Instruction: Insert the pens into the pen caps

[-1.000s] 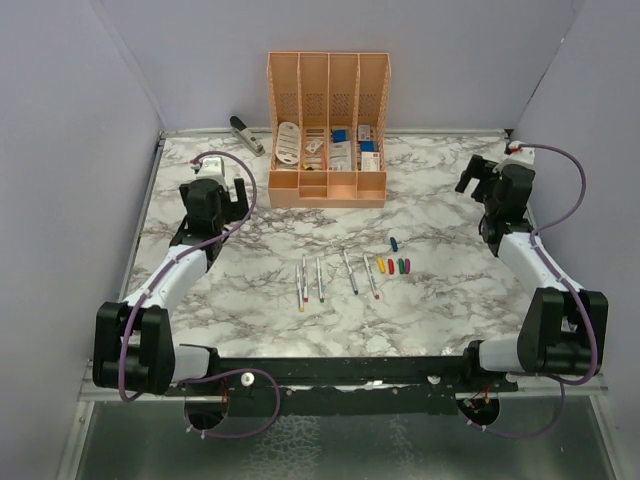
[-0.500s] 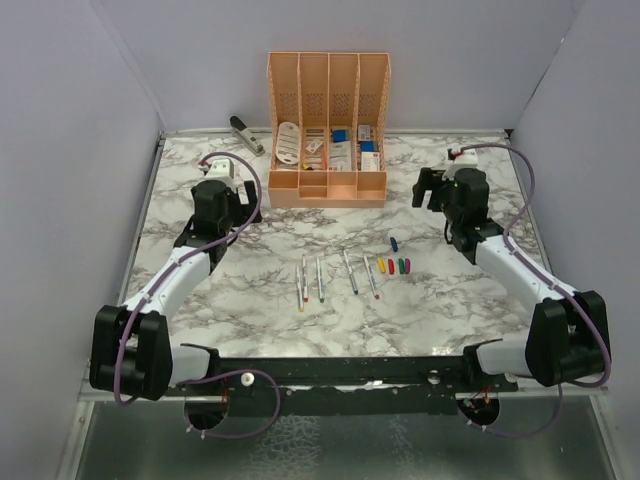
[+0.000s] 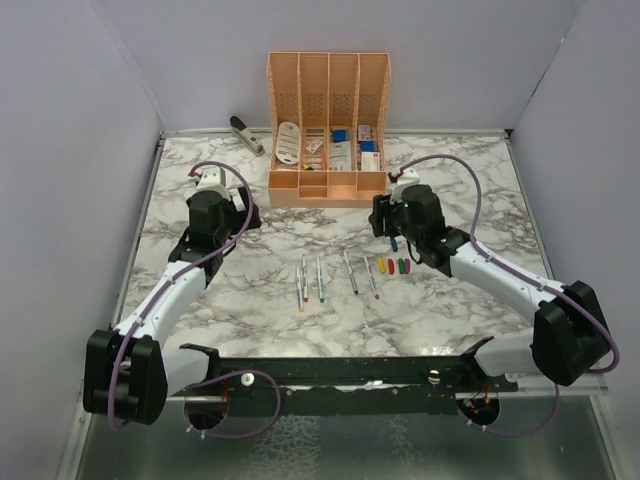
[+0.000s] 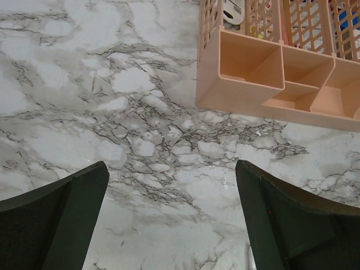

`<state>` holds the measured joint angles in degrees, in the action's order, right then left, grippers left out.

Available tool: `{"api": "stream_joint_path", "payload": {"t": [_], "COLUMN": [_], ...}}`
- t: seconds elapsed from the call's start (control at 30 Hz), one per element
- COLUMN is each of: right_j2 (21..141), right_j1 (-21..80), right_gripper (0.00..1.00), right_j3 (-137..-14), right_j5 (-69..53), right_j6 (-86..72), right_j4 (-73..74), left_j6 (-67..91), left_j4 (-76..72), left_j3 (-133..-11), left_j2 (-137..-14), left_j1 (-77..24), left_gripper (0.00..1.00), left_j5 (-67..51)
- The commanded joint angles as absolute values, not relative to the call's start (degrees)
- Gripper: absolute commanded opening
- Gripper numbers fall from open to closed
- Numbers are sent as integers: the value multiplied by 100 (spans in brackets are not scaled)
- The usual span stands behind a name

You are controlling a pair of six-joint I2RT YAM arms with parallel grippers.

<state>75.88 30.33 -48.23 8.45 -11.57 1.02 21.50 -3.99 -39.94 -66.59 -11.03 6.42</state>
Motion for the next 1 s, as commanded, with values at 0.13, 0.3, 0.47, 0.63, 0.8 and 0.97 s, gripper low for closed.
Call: {"api": "stream_joint_path", "payload": {"t": [0.13,0.3,0.47,0.63,0.8,0.97], "right_j2": [8092,8251,8388,8520,8511,8451], "right_j1": [3632,3631,3630,3630,3630,3630], "right_gripper": [53,54,54,54,54,54], "right_j3": [-5274,-5424,-5665,-5999,-6211,-6367], "right_j5": [1230,1627,2222,2691,2996,3156], "right_j6": [-1521,-1599,-1529,-1492,-1406,-1255], "right_j4": [412,489,539,521,405,308], "left_j6": [2211,2486,2762,3171,3438,3608], "left_j4": [-68,430,716,1264,1604,1704], "left_j3": [-3682,-3590,-3572,-3709,-3820,-3947], "left_j2": [-6120,-5960,-6099,-6415,-6707,-7120], "left_j1": [-1301,-1686,-2002,-2381,-2814,-3257], "left_gripper": [99,99,96,90,84,83], "left_j5": [219,339,165,188,396,506]}}
